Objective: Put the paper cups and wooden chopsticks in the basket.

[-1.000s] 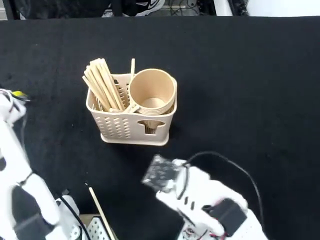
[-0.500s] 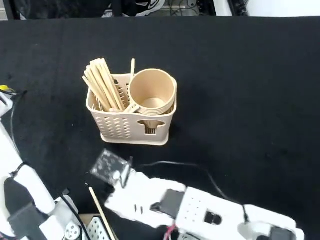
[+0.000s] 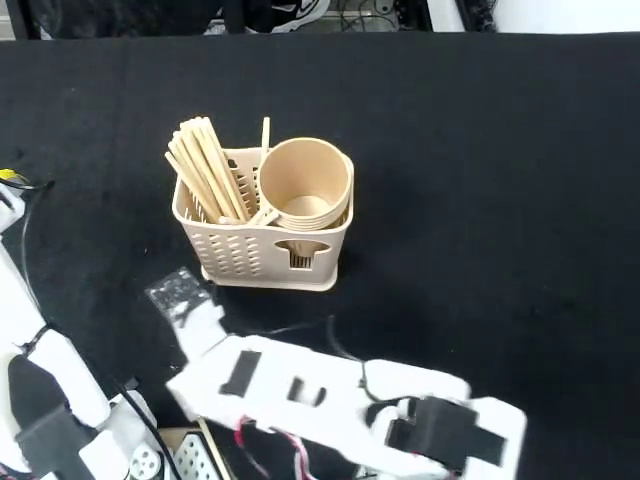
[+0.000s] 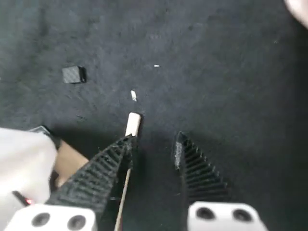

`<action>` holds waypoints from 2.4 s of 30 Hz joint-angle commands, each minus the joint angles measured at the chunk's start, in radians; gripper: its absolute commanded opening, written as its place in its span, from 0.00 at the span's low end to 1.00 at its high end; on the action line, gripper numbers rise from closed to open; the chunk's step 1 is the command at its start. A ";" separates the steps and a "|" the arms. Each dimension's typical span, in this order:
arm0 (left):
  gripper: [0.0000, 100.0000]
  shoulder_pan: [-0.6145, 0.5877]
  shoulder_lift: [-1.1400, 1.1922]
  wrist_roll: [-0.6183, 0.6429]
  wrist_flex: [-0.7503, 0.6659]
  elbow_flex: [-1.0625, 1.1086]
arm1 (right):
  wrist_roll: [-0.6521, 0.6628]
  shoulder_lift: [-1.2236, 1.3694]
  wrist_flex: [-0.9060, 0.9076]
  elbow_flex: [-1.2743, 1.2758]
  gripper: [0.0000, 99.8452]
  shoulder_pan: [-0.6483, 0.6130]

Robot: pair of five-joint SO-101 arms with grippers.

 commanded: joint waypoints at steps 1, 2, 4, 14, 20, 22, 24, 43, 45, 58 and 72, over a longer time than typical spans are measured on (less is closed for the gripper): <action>0.25 -0.001 -0.008 -0.005 -0.014 -0.047 | -0.029 0.117 0.057 -0.148 0.13 -0.021; 0.25 -0.001 -0.006 -0.006 -0.014 -0.047 | -0.029 0.137 0.060 -0.160 0.13 -0.026; 0.25 -0.001 -0.006 -0.006 -0.014 -0.047 | -0.029 0.166 0.063 -0.173 0.13 -0.035; 0.25 -0.001 -0.006 -0.006 -0.012 -0.045 | -0.025 0.174 0.279 -0.295 0.13 -0.052; 0.25 -0.008 -0.006 0.000 -0.018 -0.053 | -0.046 0.173 0.299 -0.298 0.13 -0.060; 0.25 -0.008 -0.006 0.000 -0.020 -0.054 | -0.063 0.173 0.296 -0.288 0.13 -0.075; 0.25 -0.008 -0.006 0.000 -0.049 -0.056 | -0.064 0.174 0.287 -0.278 0.13 -0.078; 0.25 -0.225 0.407 0.080 -0.021 -0.493 | -0.061 0.186 0.261 -0.272 0.13 -0.112; 0.25 -0.223 0.457 0.080 0.048 -0.573 | -0.057 0.196 0.258 -0.255 0.13 -0.135; 0.25 -0.223 0.621 0.078 0.218 -0.809 | -0.005 0.361 0.336 -0.329 0.10 -0.118; 0.25 -0.222 0.620 0.077 0.316 -0.888 | 0.043 0.211 0.473 -0.363 0.01 -0.031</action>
